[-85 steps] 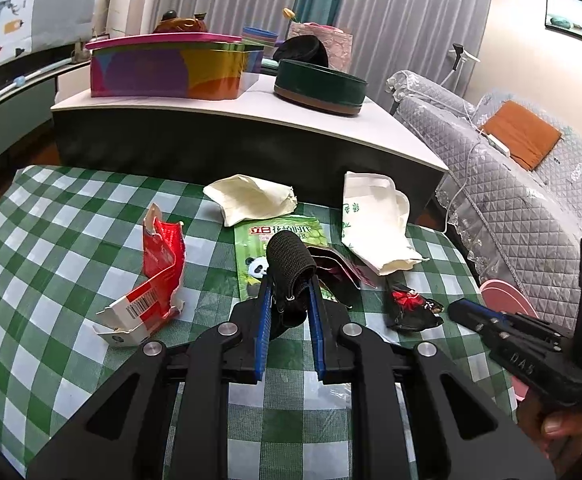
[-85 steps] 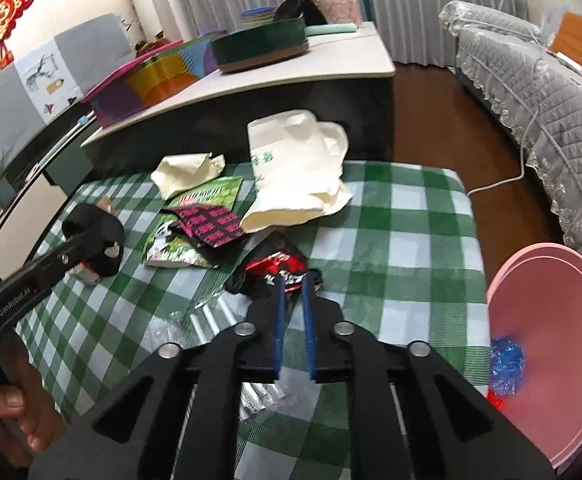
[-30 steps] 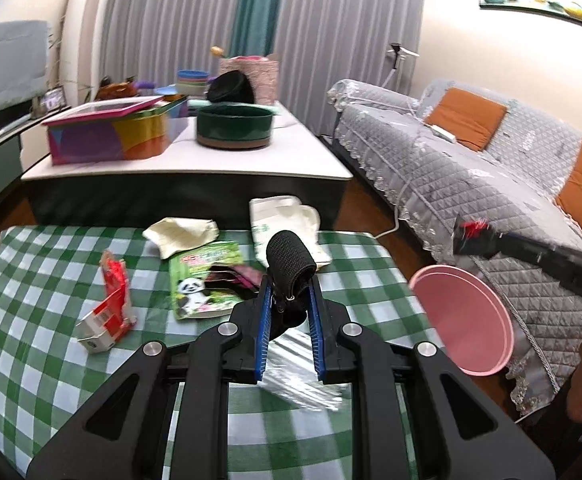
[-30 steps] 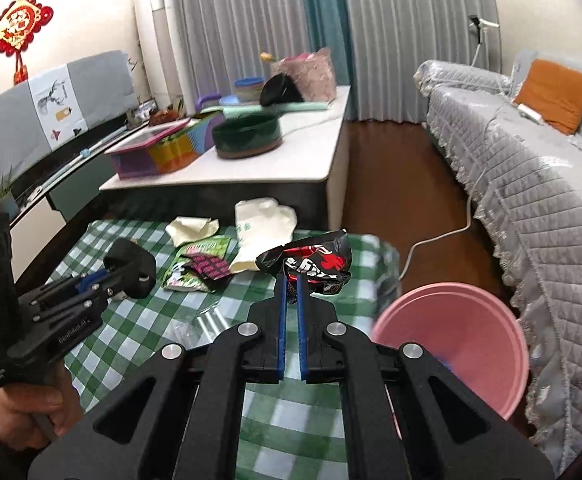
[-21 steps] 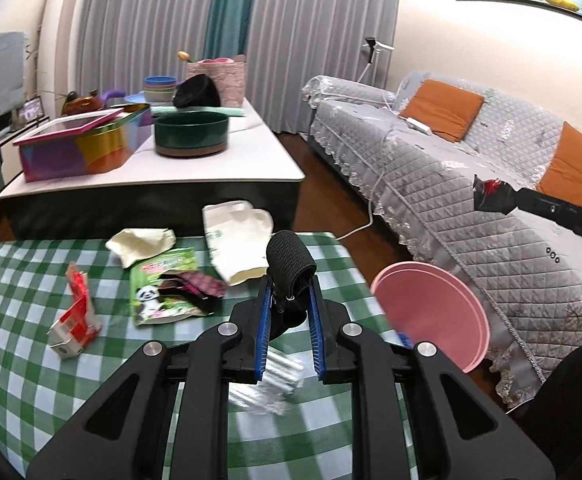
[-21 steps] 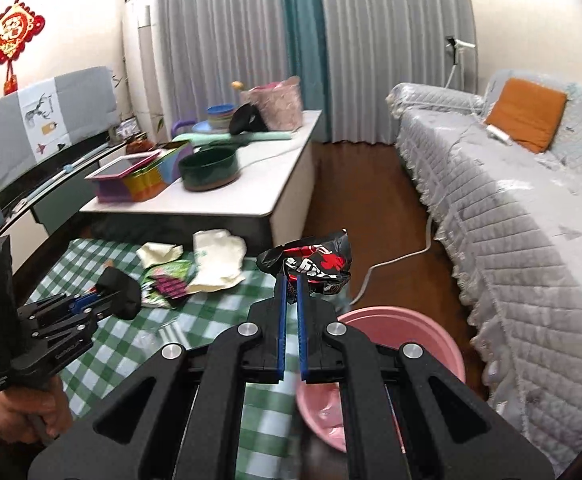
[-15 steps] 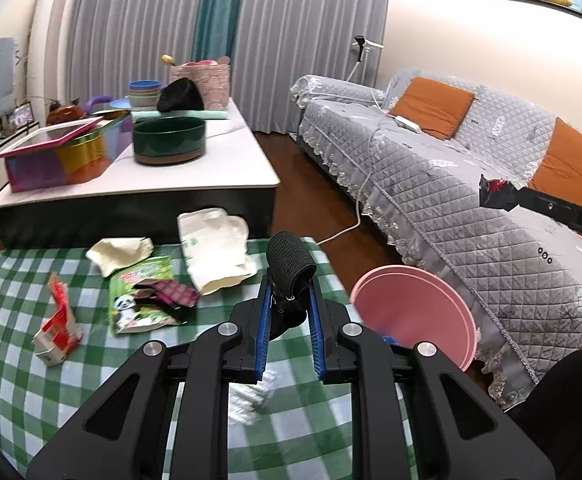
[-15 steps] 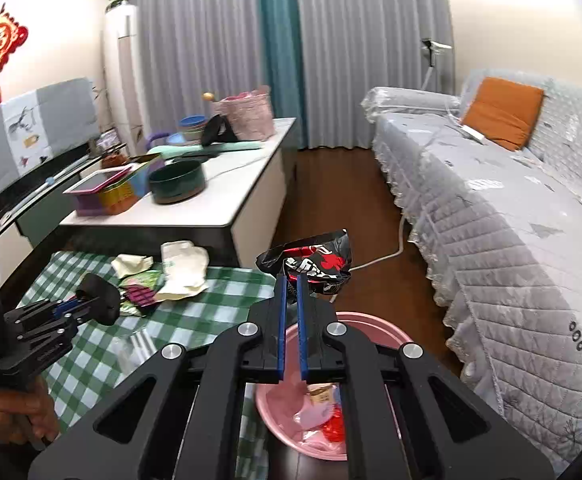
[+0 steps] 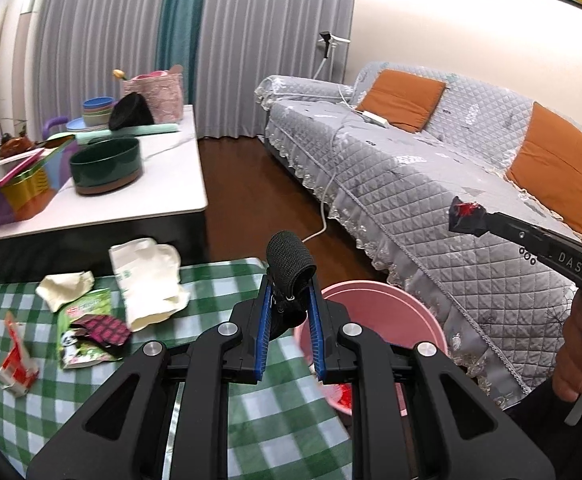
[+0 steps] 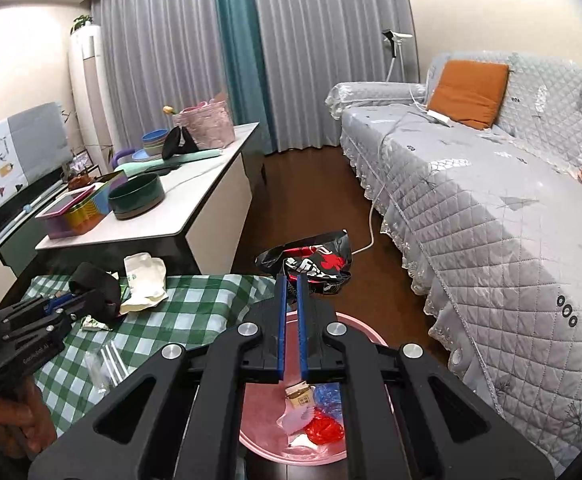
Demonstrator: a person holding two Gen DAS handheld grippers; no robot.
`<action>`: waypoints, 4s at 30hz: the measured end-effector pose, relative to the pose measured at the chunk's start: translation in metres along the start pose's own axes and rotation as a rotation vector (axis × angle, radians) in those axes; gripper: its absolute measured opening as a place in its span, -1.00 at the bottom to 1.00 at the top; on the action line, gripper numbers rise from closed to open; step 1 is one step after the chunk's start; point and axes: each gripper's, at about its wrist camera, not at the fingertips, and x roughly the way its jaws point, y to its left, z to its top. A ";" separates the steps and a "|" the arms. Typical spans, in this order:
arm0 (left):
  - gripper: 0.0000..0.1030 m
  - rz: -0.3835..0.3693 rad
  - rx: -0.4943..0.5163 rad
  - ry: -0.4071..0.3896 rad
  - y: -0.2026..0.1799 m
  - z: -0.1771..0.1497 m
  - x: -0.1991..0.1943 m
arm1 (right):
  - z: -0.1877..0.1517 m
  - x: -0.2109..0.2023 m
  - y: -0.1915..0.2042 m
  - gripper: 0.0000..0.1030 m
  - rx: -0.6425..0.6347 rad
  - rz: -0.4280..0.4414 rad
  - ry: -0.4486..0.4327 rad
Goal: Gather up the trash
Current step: 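Carry the strap and wrapper over the pink basin and open both tools to drop them, then move both tools back over the table toward the cream paper and white bag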
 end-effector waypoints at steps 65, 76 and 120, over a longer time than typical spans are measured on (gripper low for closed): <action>-0.11 -0.042 0.031 0.064 -0.028 0.001 0.040 | 0.002 0.036 -0.005 -0.09 0.024 -0.072 0.022; -0.11 0.003 -0.021 0.029 0.018 -0.008 -0.003 | -0.001 0.022 0.012 -0.06 0.003 -0.101 -0.047; -0.29 0.306 -0.267 0.050 0.227 -0.073 -0.003 | -0.059 0.157 0.193 -0.53 0.063 0.311 0.201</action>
